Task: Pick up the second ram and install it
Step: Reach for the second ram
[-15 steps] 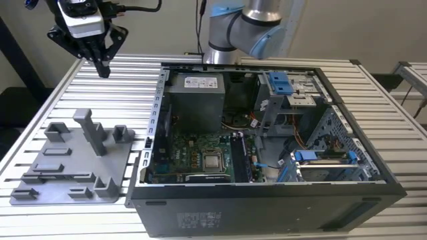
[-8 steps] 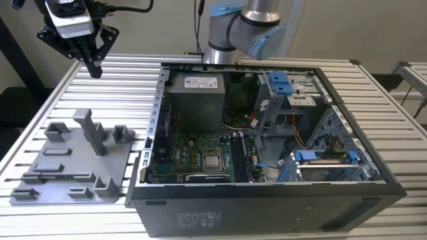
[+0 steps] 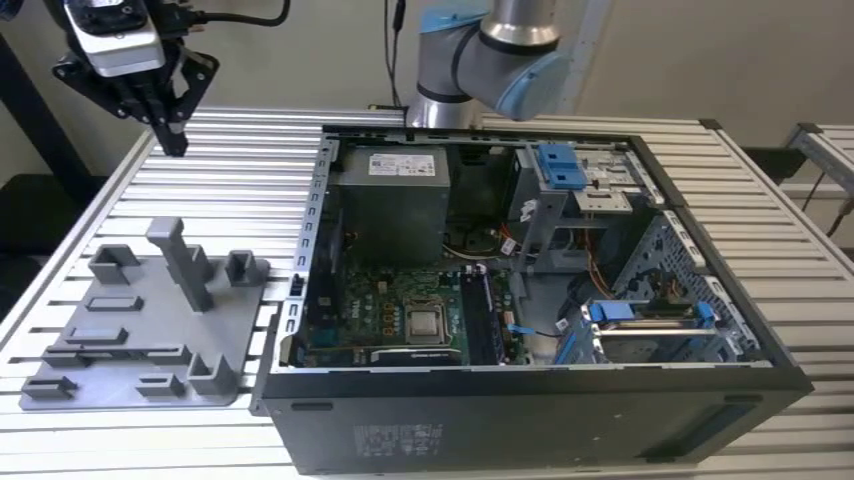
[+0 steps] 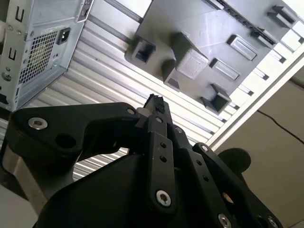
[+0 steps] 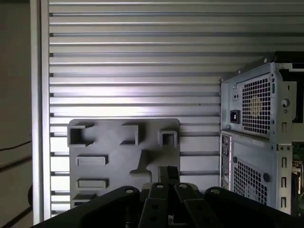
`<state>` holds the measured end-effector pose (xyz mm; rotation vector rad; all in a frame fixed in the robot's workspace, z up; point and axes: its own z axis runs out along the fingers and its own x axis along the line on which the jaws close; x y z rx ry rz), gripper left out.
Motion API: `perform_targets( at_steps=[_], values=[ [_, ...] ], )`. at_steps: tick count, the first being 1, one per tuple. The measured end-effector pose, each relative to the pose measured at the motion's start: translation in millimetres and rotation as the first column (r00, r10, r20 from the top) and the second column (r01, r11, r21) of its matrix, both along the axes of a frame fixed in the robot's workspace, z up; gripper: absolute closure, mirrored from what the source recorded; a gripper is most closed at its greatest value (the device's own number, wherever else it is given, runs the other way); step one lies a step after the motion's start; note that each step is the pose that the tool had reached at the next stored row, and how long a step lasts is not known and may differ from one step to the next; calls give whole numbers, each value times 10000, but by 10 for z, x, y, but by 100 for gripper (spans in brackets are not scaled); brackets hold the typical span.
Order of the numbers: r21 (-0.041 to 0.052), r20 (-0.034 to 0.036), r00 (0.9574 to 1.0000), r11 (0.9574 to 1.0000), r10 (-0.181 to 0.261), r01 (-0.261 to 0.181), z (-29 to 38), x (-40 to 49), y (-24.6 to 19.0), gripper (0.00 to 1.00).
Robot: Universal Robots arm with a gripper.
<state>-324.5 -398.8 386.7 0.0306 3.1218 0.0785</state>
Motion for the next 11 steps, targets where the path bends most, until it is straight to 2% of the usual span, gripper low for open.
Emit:
perform_targets(
  at_steps=[5,11],
  values=[
    [13,-3,10000,10000,35,-35,-8,-117,0,89],
    [19,-11,10000,10000,36,-36,-20,-316,0,89]
  ],
)
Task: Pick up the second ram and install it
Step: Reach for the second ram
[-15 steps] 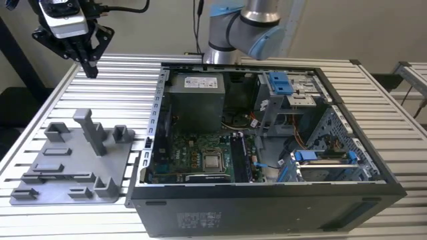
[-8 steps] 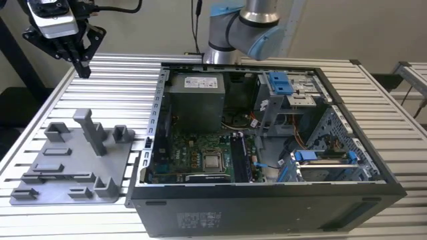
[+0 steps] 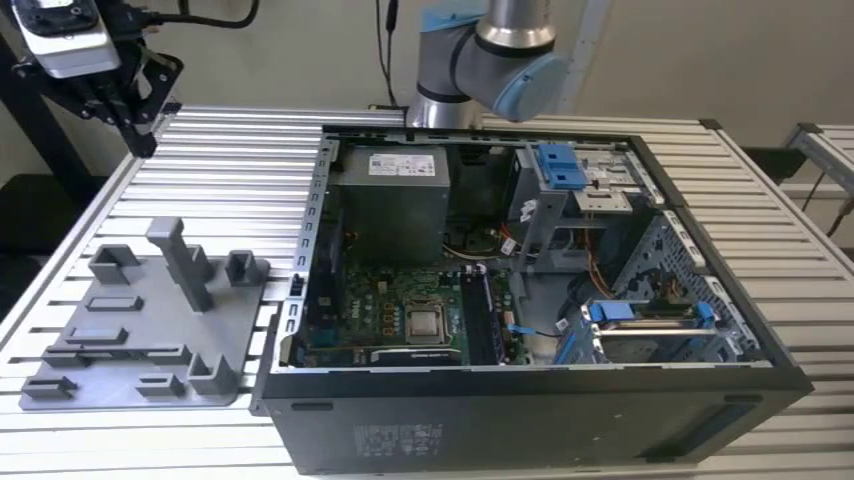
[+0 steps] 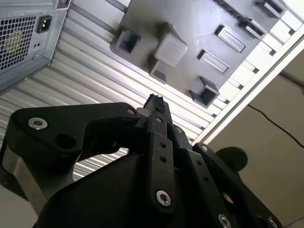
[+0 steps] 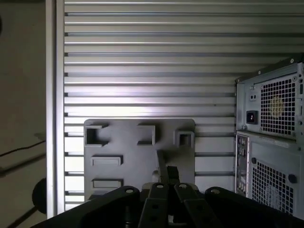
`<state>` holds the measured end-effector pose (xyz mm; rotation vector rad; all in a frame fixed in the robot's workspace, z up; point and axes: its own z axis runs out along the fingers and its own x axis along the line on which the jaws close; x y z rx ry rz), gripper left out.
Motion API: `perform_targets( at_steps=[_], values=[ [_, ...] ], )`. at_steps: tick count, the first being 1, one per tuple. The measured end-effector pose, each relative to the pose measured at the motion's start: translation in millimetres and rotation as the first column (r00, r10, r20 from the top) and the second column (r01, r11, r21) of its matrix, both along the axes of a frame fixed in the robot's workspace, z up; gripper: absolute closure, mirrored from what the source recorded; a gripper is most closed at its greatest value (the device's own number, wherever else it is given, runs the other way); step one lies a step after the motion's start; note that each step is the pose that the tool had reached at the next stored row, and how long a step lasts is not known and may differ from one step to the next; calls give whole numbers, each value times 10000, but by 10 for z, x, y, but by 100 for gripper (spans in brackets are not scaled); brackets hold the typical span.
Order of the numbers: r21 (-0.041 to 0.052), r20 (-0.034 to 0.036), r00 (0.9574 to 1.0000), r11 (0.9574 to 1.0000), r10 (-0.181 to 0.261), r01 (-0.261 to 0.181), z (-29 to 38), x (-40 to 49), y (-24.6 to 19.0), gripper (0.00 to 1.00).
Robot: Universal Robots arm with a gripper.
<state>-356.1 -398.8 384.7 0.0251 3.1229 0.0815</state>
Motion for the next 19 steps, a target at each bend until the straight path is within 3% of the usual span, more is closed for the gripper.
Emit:
perform_targets(
  at_steps=[7,11,19],
  values=[
    [0,-39,10000,10000,0,0,-14,-229,0,89],
    [0,-118,9999,10000,0,0,-29,-259,-21,89],
    [1,-131,9999,10000,-9,9,-52,-358,-174,89]
  ],
)
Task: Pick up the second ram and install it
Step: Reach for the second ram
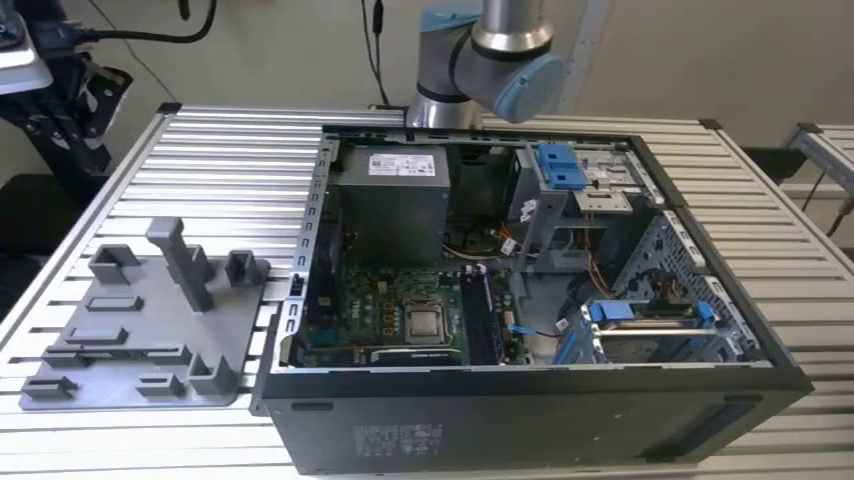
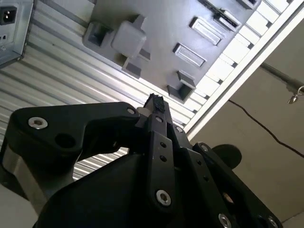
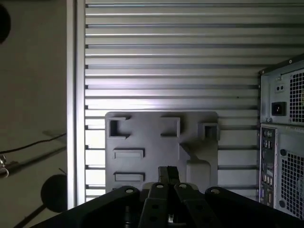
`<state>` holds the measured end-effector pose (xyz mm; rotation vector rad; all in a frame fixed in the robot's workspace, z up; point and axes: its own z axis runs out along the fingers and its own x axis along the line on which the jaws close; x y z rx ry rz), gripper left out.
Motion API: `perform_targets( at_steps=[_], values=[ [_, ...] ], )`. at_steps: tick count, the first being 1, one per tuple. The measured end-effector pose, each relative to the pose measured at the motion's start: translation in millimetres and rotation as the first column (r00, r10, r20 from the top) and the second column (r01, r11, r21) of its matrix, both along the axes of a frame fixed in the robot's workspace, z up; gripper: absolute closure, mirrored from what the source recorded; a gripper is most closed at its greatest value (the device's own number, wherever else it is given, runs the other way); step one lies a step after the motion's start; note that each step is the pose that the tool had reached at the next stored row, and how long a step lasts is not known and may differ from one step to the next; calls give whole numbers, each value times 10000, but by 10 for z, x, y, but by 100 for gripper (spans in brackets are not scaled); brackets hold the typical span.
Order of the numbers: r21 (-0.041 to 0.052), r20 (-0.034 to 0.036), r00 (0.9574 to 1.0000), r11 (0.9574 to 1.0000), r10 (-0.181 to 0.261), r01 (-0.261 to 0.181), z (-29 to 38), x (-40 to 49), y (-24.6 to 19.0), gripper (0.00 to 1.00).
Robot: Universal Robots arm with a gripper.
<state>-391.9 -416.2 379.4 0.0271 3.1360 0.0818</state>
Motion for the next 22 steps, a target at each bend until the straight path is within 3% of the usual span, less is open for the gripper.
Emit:
perform_targets(
  at_steps=[8,16,19,22],
  values=[
    [0,-5,10000,10000,0,0,-15,-32,-233,89],
    [-6,-5,10000,10000,0,0,-22,-32,-550,89],
    [-11,-5,10000,10000,1,-1,-25,-32,-622,89],
    [-14,-5,10000,10000,8,-8,-26,-64,-633,89]
  ],
)
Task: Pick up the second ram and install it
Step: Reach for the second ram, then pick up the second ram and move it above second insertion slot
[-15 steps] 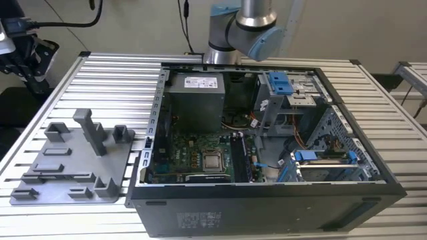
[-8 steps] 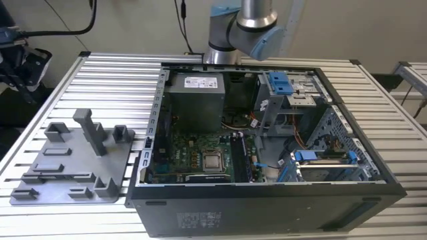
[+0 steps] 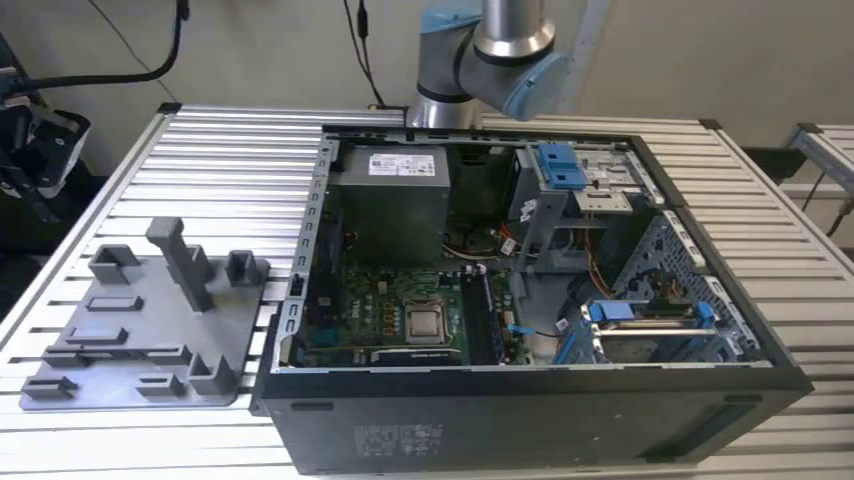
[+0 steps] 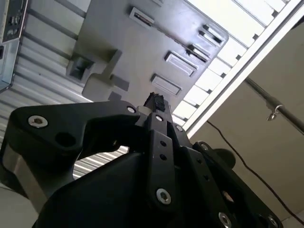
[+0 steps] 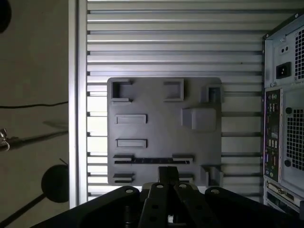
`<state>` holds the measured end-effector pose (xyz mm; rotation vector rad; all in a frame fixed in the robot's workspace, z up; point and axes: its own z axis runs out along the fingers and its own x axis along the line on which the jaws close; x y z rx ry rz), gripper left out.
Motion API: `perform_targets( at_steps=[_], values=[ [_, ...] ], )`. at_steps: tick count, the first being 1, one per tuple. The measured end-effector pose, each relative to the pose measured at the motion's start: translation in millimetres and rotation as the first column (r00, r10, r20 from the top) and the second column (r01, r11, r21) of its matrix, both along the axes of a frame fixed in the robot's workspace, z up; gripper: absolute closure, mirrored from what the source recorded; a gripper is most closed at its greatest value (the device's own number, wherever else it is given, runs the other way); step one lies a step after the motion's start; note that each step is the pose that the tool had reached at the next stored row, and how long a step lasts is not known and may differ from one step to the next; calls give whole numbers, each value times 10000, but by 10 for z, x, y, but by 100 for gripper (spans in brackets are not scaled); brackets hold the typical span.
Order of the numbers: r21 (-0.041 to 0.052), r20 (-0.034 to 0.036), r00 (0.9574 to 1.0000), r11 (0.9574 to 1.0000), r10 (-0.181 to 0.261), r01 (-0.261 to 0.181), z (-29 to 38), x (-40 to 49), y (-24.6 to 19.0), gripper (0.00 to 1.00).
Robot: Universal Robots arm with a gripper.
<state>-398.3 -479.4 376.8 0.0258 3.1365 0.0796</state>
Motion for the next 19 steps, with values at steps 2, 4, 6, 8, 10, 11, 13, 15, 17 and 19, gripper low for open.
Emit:
perform_targets(
  at_steps=[2,4,6,8,10,11,13,15,17,19],
  values=[
    [1,1,10000,10000,33,-33,-1,-41,0,89],
    [0,0,10000,10000,86,-86,-1,-84,0,89],
    [0,1,9999,9999,130,-130,-2,-126,0,89],
    [1,-6,9999,9999,131,-131,-2,-132,0,89],
    [1,-31,9999,9999,131,-131,-2,-133,0,89],
    [2,-48,9999,9999,131,-131,-2,-133,0,89],
    [1,-46,9999,9999,131,-131,-2,-133,0,89],
    [2,-45,9999,9999,131,-131,-2,-133,0,89],
    [0,-44,9999,9999,132,-132,-1,-138,1,89],
    [0,-44,9999,9999,133,-133,-1,-138,1,89]
  ],
)
